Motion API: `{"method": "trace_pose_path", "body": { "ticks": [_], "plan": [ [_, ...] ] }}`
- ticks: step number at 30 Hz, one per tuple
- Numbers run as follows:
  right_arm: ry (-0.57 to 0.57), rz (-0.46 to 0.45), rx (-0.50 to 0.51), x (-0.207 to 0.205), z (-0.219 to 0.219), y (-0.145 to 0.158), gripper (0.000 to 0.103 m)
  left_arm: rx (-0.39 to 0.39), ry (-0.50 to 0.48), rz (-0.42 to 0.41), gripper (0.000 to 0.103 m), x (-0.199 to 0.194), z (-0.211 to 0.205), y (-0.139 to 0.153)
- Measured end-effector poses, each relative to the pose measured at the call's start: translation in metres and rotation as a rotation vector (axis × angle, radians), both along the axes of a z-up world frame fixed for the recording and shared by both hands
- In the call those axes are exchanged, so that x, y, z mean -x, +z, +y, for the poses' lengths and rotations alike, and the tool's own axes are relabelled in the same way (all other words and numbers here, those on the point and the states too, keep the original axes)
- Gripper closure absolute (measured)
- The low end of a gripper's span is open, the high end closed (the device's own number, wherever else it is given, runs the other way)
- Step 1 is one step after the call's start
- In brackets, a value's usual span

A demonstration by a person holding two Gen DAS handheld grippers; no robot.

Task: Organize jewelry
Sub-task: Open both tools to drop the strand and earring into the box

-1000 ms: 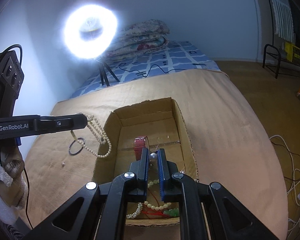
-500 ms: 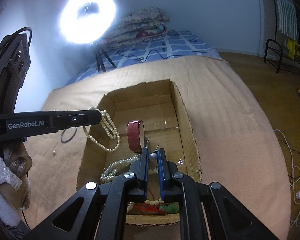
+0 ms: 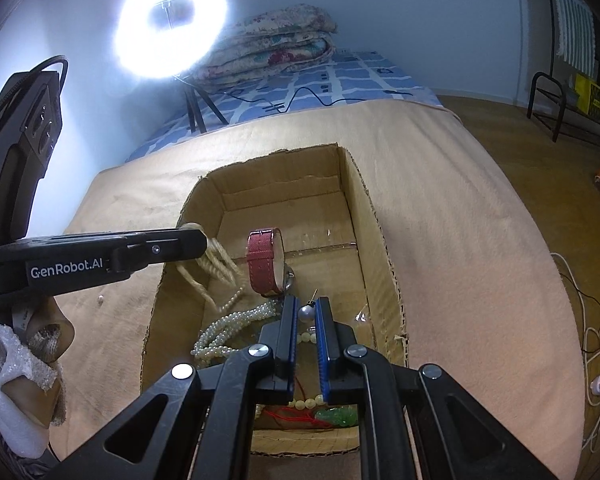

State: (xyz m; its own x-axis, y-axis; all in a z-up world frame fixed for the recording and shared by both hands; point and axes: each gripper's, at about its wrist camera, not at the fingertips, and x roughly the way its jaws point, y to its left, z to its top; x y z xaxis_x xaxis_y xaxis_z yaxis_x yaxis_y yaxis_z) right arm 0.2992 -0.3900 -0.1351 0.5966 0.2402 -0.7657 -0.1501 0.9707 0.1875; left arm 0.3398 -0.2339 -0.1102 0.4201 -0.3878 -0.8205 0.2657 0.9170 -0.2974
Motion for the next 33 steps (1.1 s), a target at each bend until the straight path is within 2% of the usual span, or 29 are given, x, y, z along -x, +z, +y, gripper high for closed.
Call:
{"method": "trace_pose_path", "body": {
  "ticks": [2, 4, 5, 7, 8, 10, 14, 16, 19, 23, 33],
  "plan": [
    [-0.003, 0.001, 0.006, -0.001, 0.001, 0.000, 0.095, -0.002, 0.001, 0.000, 0.099, 0.000, 0.000, 0.001],
    [-0.009, -0.004, 0.016, 0.000, 0.002, 0.000, 0.080, -0.004, -0.003, 0.002, 0.098, 0.000, 0.000, 0.002],
    [-0.015, -0.012, 0.024, 0.000, 0.001, 0.001, 0.076, -0.006, -0.005, 0.000, 0.097, 0.000, 0.000, 0.002],
    [-0.025, -0.014, 0.028, 0.001, 0.000, 0.002, 0.065, -0.009, -0.006, -0.004, 0.073, 0.001, 0.001, 0.003],
    [-0.030, -0.017, 0.027, 0.001, 0.000, 0.003, 0.062, -0.006, -0.003, -0.011, 0.069, 0.002, 0.002, 0.005],
    [-0.039, -0.025, 0.034, 0.002, -0.001, 0.004, 0.051, -0.008, -0.001, -0.021, 0.067, 0.003, 0.004, 0.006],
    [-0.050, -0.042, 0.047, 0.003, 0.000, 0.007, 0.038, -0.019, 0.000, -0.024, 0.064, 0.004, 0.006, 0.009],
    [-0.058, -0.050, 0.061, 0.004, 0.001, 0.008, 0.027, -0.022, 0.006, -0.028, 0.048, 0.004, 0.007, 0.010],
    [-0.074, -0.067, 0.085, 0.005, 0.002, 0.011, 0.017, -0.020, 0.017, -0.041, 0.043, 0.004, 0.011, 0.013],
    [-0.092, -0.071, 0.107, 0.005, 0.002, 0.011, 0.011, -0.025, 0.030, -0.048, 0.036, 0.003, 0.015, 0.015],
    [-0.101, -0.093, 0.121, 0.004, 0.007, 0.015, 0.011, -0.031, 0.043, -0.078, 0.035, 0.008, 0.031, 0.024]
  ]
}}
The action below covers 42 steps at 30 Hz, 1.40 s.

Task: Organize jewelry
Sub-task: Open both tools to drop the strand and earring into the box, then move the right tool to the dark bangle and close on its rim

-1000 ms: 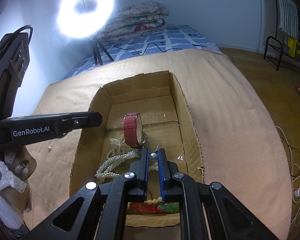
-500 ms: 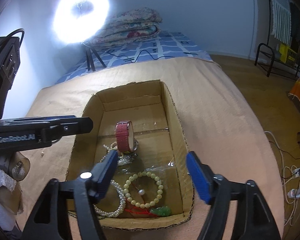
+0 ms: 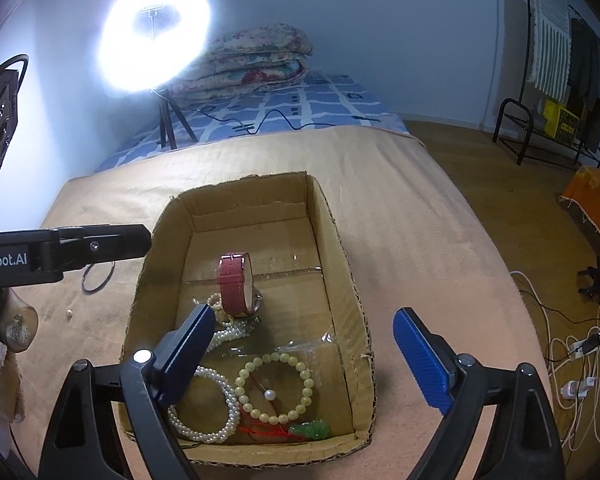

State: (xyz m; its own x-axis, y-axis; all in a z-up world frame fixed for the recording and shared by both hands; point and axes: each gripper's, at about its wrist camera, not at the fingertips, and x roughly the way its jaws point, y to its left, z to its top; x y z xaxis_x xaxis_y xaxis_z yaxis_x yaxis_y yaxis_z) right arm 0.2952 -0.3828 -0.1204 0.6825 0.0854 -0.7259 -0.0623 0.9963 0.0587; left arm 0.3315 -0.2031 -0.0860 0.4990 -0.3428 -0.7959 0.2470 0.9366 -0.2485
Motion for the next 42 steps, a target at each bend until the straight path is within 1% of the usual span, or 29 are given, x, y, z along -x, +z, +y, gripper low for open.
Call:
{"method": "trace_pose_path", "body": {
  "ticks": [4, 8, 14, 18, 24, 27, 31, 32, 34, 35, 37, 39, 40, 42],
  "plan": [
    [0.004, -0.010, -0.004, -0.001, 0.006, 0.003, 0.011, 0.007, 0.013, -0.012, 0.035, 0.003, 0.015, 0.007],
    [0.012, -0.027, -0.013, -0.003, 0.011, 0.008, 0.011, 0.019, 0.035, -0.048, 0.035, 0.010, 0.039, 0.018],
    [0.036, -0.050, -0.034, -0.005, 0.026, 0.014, 0.011, 0.021, 0.078, -0.088, 0.035, 0.021, 0.087, 0.029],
    [0.055, -0.064, -0.048, -0.007, 0.039, 0.018, 0.011, 0.017, 0.117, -0.092, 0.035, 0.027, 0.124, 0.030],
    [0.092, -0.089, -0.085, -0.009, 0.062, 0.026, 0.011, 0.009, 0.172, -0.082, 0.035, 0.037, 0.172, 0.021],
    [0.123, -0.101, -0.091, -0.011, 0.077, 0.031, 0.011, 0.012, 0.204, -0.059, 0.035, 0.043, 0.195, 0.010],
    [0.176, -0.099, -0.091, -0.012, 0.102, 0.034, 0.011, 0.017, 0.221, -0.028, 0.036, 0.049, 0.215, -0.005],
    [0.188, -0.092, -0.090, -0.013, 0.107, 0.034, 0.011, 0.018, 0.222, -0.022, 0.037, 0.050, 0.218, -0.007],
    [0.210, -0.078, -0.086, -0.014, 0.117, 0.034, 0.016, 0.016, 0.216, -0.008, 0.044, 0.053, 0.222, -0.014],
    [0.221, -0.068, -0.085, -0.016, 0.122, 0.033, 0.017, 0.012, 0.211, 0.001, 0.045, 0.054, 0.223, -0.017],
    [0.242, -0.041, -0.084, -0.019, 0.133, 0.031, 0.024, 0.009, 0.200, 0.012, 0.052, 0.055, 0.225, -0.023],
    [0.256, -0.013, -0.098, -0.022, 0.140, 0.028, 0.028, 0.009, 0.178, 0.026, 0.057, 0.057, 0.226, -0.030],
    [0.265, 0.011, -0.117, -0.025, 0.145, 0.025, 0.032, 0.007, 0.171, 0.030, 0.059, 0.057, 0.227, -0.032],
    [0.275, 0.048, -0.151, -0.031, 0.152, 0.021, 0.036, 0.005, 0.148, 0.038, 0.064, 0.059, 0.226, -0.036]
  ]
}}
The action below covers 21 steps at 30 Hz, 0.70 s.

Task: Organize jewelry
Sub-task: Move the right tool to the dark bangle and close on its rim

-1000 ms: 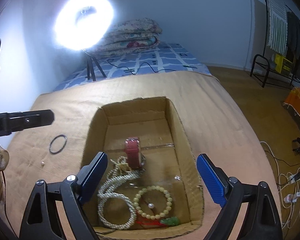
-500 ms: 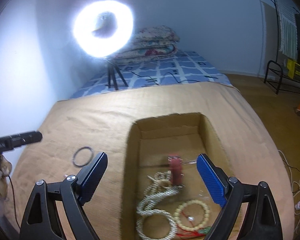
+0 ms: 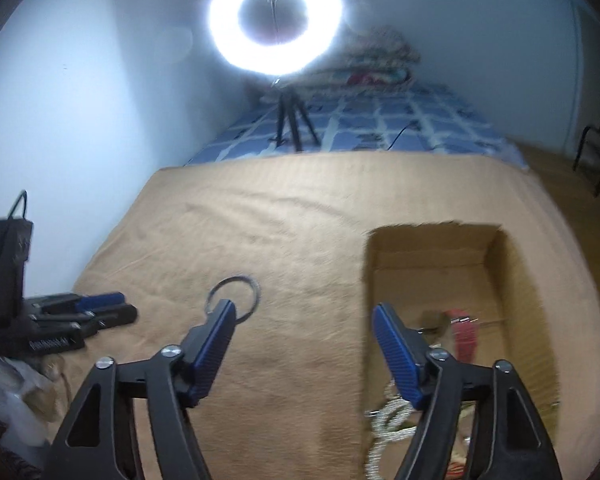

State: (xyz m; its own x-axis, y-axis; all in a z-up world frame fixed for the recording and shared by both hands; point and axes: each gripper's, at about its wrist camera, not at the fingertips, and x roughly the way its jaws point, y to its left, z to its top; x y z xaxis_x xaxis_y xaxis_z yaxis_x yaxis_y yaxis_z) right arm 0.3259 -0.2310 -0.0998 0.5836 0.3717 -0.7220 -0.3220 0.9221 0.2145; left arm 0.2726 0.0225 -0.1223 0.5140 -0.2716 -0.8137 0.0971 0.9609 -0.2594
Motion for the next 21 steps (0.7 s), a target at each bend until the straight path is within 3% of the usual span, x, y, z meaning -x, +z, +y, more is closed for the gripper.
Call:
{"method": "trace_pose_path", "body": {
  "ticks": [7, 18, 21],
  "plan": [
    [0.035, 0.093, -0.043, -0.018, 0.025, -0.017, 0.049, -0.024, -0.081, 0.031, 0.065, 0.003, -0.009, -0.022],
    [0.015, 0.260, -0.120, -0.060, 0.060, -0.057, 0.060, -0.109, -0.174, 0.045, 0.065, -0.004, -0.025, -0.049],
    [-0.002, 0.297, -0.142, -0.071, 0.063, -0.067, 0.063, -0.134, -0.194, 0.040, 0.072, -0.006, -0.030, -0.055]
  ]
}}
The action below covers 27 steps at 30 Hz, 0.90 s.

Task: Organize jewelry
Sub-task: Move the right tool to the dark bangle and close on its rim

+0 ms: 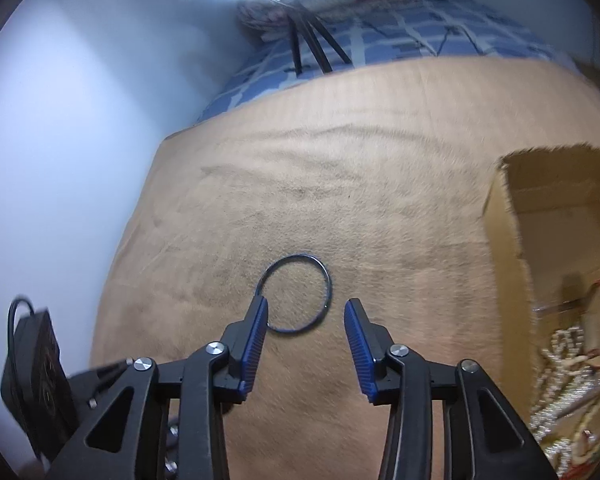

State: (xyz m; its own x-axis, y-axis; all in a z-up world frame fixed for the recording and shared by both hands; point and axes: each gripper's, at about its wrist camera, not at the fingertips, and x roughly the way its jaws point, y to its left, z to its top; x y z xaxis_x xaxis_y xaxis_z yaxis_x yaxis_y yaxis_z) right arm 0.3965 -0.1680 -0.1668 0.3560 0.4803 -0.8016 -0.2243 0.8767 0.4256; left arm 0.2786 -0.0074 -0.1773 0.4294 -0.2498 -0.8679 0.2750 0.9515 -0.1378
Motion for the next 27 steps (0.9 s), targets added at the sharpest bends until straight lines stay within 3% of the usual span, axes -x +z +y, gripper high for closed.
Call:
{"method": "trace_pose_path", "body": {
  "ticks": [18, 21, 27],
  "plan": [
    [-0.032, 0.082, 0.020, -0.018, 0.010, -0.040, 0.071, -0.136, -0.124, -0.078, 0.072, -0.007, -0.021, -0.013],
    [-0.027, 0.085, 0.029, -0.019, 0.013, -0.043, 0.073, -0.140, -0.138, -0.064, 0.088, -0.010, -0.024, -0.017],
    [-0.033, 0.084, 0.032, -0.021, 0.016, -0.045, 0.074, -0.133, -0.145, -0.054, 0.089, -0.008, -0.023, -0.021]
  ]
}}
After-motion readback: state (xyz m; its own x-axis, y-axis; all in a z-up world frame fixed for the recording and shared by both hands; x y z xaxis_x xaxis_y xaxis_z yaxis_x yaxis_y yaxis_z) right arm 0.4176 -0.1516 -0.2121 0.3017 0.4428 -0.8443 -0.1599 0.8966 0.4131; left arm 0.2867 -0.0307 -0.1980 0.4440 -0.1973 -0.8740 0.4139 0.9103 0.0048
